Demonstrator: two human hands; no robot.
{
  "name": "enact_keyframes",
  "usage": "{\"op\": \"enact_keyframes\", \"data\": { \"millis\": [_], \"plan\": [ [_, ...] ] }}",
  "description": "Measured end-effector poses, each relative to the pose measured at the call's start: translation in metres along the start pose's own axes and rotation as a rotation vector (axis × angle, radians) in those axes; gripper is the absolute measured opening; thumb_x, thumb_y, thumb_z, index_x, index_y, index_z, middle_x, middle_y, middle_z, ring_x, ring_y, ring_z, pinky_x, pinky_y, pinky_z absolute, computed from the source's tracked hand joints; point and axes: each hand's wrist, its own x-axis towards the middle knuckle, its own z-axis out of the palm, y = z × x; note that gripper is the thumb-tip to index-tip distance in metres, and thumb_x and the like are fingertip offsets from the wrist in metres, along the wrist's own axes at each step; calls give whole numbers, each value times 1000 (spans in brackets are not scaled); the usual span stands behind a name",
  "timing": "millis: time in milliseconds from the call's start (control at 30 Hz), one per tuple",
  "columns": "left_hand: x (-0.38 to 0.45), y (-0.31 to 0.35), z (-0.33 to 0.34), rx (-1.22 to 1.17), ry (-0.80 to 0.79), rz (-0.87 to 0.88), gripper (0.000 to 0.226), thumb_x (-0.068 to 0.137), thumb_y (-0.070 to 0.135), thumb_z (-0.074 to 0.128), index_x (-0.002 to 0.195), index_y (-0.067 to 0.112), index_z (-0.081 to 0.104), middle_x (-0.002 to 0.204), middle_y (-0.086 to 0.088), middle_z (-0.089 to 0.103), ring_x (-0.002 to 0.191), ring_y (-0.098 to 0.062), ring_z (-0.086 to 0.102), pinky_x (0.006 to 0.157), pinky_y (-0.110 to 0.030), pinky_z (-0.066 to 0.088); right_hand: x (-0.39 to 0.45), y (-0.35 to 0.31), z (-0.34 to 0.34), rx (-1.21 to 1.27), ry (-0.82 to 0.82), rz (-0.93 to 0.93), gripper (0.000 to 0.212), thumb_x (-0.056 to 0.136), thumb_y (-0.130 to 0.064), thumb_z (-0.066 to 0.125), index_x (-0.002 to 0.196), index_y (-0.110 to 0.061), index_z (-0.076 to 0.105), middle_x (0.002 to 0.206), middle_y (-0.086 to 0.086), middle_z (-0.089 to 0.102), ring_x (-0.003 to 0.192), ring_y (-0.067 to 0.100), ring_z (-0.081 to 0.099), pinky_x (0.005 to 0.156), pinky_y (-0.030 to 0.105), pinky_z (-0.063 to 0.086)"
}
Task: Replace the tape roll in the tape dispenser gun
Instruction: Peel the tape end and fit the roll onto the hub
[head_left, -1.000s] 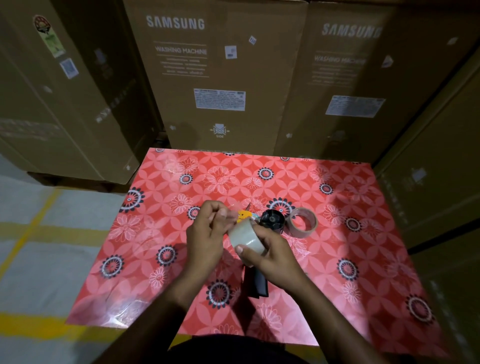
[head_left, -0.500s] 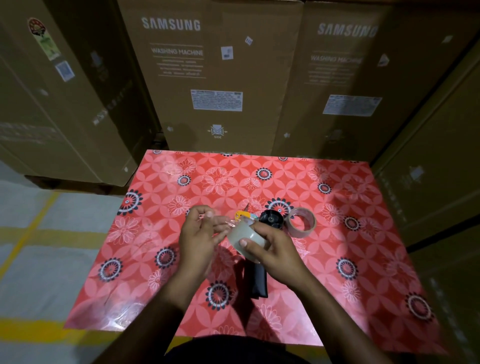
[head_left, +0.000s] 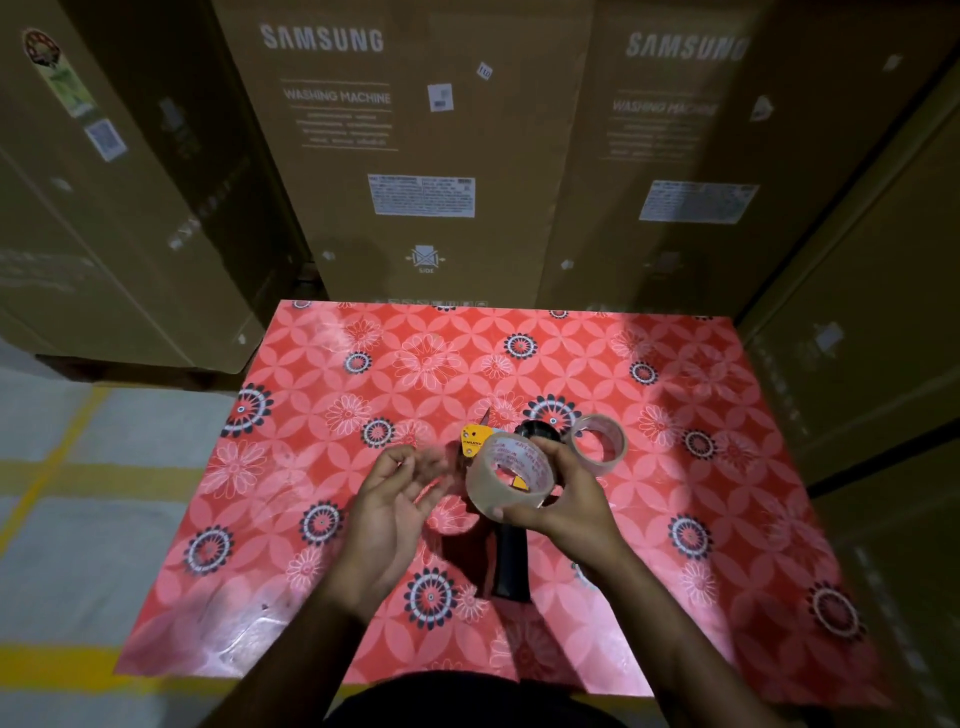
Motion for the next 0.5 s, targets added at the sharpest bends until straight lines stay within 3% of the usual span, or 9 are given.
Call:
{"op": "enact_keyframes", "data": {
  "millis": [133, 233, 300, 367, 433, 500],
  "plan": [
    [7, -11, -18, 307, 44, -16, 30, 102, 8, 43, 97, 19, 70, 112, -3, 71, 105, -23, 60, 94, -42, 47, 12, 7, -9, -131, -1, -122, 91, 52, -27, 97, 132, -26, 52, 127, -10, 62, 114, 1, 60, 88, 19, 49],
    [21, -6, -20, 545, 85, 33, 35, 105, 14, 43, 106, 36, 71, 123, 5, 68, 116, -20, 60, 94, -39, 47, 29, 8, -14, -226, 32, -186, 94, 49, -41, 94, 132, -27, 52, 127, -8, 59, 115, 9, 59, 93, 31, 52],
    [31, 2, -13, 711, 86, 58, 29, 104, 21, 48, 116, 42, 64, 130, 11, 64, 119, -14, 59, 102, -46, 46, 40, 13, -19, -285, 46, -205, 94, 50, -45, 91, 133, -28, 52, 127, -9, 58, 116, 14, 58, 95, 38, 52],
    [41, 9, -4, 891, -40, 34, 36, 97, 28, 61, 127, 47, 55, 138, 19, 53, 122, -14, 55, 104, -56, 44, 51, 19, -25, -335, 47, -212, 94, 49, -44, 91, 133, -27, 51, 128, -8, 56, 118, 16, 55, 97, 39, 50],
    [54, 8, 6, 1159, -235, 3, 70, 80, 42, 79, 140, 49, 42, 145, 18, 38, 130, -15, 42, 105, -53, 39, 64, 24, -29, -388, 33, -216, 98, 48, -38, 92, 135, -26, 51, 131, -5, 54, 120, 16, 51, 99, 38, 47],
    [72, -3, 16, 1431, -394, 39, 105, 64, 57, 86, 150, 40, 30, 151, 12, 31, 135, -14, 32, 110, -46, 34, 77, 29, -31, -419, 19, -217, 102, 47, -33, 95, 138, -25, 51, 134, 0, 52, 122, 15, 48, 100, 35, 45]
  ]
}}
